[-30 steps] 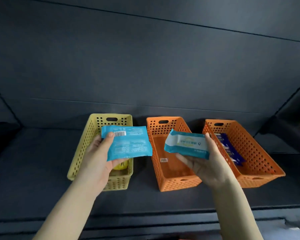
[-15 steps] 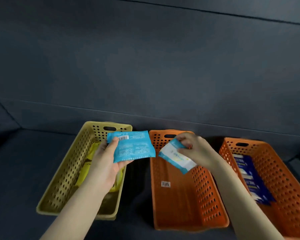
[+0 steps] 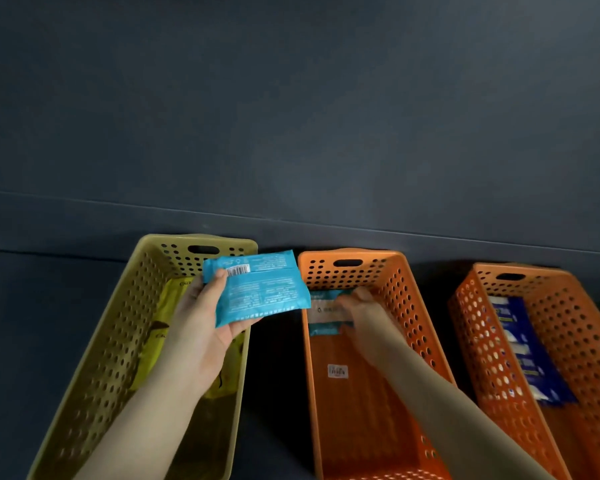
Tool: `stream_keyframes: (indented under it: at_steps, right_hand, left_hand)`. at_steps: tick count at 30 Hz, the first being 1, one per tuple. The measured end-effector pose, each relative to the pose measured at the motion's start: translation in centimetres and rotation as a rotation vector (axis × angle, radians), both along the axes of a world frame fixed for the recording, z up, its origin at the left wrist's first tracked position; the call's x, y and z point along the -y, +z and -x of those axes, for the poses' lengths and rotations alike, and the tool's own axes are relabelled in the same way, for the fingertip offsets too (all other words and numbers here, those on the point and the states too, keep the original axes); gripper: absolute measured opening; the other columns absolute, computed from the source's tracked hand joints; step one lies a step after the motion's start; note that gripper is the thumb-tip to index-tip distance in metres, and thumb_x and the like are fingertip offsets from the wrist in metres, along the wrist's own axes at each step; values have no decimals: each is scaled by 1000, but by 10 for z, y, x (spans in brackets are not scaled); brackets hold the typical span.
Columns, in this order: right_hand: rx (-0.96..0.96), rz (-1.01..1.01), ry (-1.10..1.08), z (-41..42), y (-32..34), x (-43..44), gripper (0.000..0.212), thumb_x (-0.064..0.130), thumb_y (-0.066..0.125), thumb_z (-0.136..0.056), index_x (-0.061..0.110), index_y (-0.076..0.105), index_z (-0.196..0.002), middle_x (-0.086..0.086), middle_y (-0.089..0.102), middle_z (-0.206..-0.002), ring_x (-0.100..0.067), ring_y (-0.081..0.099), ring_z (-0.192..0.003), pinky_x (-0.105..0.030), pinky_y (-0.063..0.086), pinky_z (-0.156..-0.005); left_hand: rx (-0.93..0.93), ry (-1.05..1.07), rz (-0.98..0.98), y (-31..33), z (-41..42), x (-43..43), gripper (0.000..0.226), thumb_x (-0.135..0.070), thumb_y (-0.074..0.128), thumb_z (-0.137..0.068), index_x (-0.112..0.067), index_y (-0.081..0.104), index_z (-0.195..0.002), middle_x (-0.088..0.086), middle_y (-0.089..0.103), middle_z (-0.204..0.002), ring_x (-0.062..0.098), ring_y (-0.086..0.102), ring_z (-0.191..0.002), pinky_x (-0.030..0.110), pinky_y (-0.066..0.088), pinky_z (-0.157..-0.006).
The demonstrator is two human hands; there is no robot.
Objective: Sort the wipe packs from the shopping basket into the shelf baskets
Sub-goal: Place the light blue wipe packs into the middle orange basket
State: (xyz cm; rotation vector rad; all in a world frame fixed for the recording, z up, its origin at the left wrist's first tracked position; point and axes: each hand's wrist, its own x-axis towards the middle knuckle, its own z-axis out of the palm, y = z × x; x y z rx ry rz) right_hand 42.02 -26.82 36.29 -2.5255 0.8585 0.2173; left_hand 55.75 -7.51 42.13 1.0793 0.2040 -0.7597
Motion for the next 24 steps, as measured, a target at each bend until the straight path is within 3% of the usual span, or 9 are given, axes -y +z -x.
stream_keyframes:
  at_steps: [5, 8, 9, 12, 16, 18, 20, 22, 24]
  right_hand:
    - [20, 3, 28, -2, 6, 9, 34, 25, 60, -92, 28, 55, -125, 6, 47, -130, -13, 51, -117, -32, 49, -98]
    - [264, -83, -66, 1, 39, 7, 30, 30, 58, -94, 28, 59, -124, 8, 53, -125, -4, 56, -106, -9, 51, -73]
    - [385, -163, -99, 4, 52, 2, 28, 32, 57, -95, 30, 61, -122, 12, 56, -123, -1, 57, -106, -7, 50, -72]
    - [587, -617, -93, 11, 85, -21, 33, 44, 47, -97, 34, 60, -126, 16, 62, -124, -4, 59, -115, -26, 54, -90]
    - [623, -1056, -156, 17, 91, -46, 57, 65, 38, -91, 37, 47, -138, 9, 55, -139, -10, 52, -128, -39, 44, -105]
    - [698, -1227, -251, 23, 92, -49, 59, 63, 42, -91, 29, 46, -140, 1, 56, -138, -16, 53, -127, -42, 43, -105]
    - [781, -1342, -422, 33, 93, -46, 49, 48, 47, -96, 21, 49, -137, -7, 61, -133, -22, 60, -120, -43, 47, -101]
    - [839, -1390, -597, 45, 91, -41, 42, 36, 52, -96, 17, 52, -132, -12, 66, -124, -27, 66, -110, -45, 53, -93]
    - [856, -1335, -686, 55, 87, -36, 39, 33, 54, -93, 17, 53, -129, -8, 70, -116, -24, 68, -105, -41, 56, -85]
  left_hand:
    - [27, -7, 3, 0, 1, 0, 40, -34, 56, -91, -19, 56, -127, 9, 67, -121, 25, 68, -106, 49, 54, -89]
    - [87, -10, -36, 6, 6, 1, 41, -40, 57, -86, -22, 58, -122, 6, 68, -118, 22, 70, -103, 49, 55, -89]
    - [117, -14, -51, 9, 9, 3, 36, -40, 56, -87, -23, 60, -119, 4, 69, -116, 20, 70, -101, 46, 56, -86]
    - [254, -65, -96, 18, 24, 12, 22, -39, 51, -93, -27, 63, -107, -2, 72, -106, 15, 71, -95, 36, 60, -72]
    - [517, -425, -66, 28, 53, 26, 45, -56, 36, -90, -29, 59, -119, -6, 67, -121, 8, 64, -111, 32, 55, -91]
    - [605, -648, -66, 28, 57, 32, 58, -74, 29, -84, -38, 59, -117, -15, 63, -125, -1, 58, -118, 25, 50, -97]
    - [596, -705, -73, 27, 56, 35, 67, -87, 36, -71, -42, 63, -112, -20, 64, -121, 0, 57, -119, 26, 49, -98]
    - [690, -621, -131, 22, 51, 34, 62, -79, 42, -79, -35, 61, -119, -18, 63, -123, 2, 59, -118, 30, 49, -99]
    - [897, -542, -262, 19, 45, 31, 39, -54, 46, -93, -31, 56, -124, -22, 57, -127, -6, 53, -120, 28, 44, -105]
